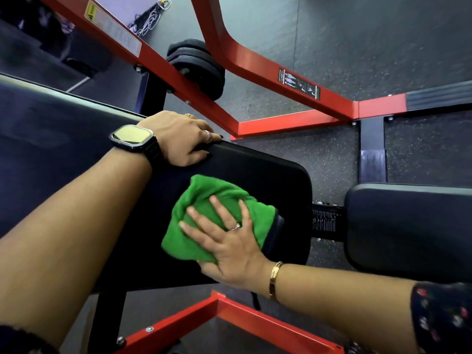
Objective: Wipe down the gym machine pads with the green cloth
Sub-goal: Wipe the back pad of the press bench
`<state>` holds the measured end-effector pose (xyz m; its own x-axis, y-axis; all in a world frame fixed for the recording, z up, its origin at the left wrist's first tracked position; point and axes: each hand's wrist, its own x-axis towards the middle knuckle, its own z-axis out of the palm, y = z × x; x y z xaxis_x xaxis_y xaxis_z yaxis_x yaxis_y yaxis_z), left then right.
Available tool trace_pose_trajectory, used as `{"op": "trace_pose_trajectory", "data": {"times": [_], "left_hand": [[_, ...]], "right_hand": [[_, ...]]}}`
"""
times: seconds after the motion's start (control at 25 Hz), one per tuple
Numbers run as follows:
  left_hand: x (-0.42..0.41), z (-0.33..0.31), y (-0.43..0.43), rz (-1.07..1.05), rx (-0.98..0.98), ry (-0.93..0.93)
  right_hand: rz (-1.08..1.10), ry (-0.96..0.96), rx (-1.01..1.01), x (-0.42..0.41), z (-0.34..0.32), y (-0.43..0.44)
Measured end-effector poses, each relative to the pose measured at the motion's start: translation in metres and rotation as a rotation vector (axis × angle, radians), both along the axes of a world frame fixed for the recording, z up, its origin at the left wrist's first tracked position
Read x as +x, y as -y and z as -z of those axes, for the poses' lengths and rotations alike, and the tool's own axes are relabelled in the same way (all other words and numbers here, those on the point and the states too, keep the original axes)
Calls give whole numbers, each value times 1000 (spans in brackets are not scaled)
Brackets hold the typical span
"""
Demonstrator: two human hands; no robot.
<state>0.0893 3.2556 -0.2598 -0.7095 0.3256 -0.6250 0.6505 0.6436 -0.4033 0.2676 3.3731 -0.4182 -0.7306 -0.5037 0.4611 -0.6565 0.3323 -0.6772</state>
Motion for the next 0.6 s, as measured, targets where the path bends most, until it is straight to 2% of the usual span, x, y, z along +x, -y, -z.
{"op": "trace_pose_trajectory", "data": {"times": [0.12,0.2,0.24,0.32,0.44,0.52,0.6], "left_hand": [[-1,-1,1,1,11,-2],[-1,-1,2,1,9,0],[-1,0,3,2,9,0],[-1,1,4,11,13,-8],[-1,2,5,21,17,-8],[-1,3,5,22,11,5],[-2,1,5,16,2,15]], "right_hand": [[-222,-439,63,3,49,-25],[-291,-640,151,-4,105,-59],[-282,-661,185,-13,121,-71],[-201,-554,203,-29,108,-68],[-68,-328,98,-46,19,-15],[-168,-372,104,-44,-9,1],[-295,-549,138,-31,21,-16]]}}
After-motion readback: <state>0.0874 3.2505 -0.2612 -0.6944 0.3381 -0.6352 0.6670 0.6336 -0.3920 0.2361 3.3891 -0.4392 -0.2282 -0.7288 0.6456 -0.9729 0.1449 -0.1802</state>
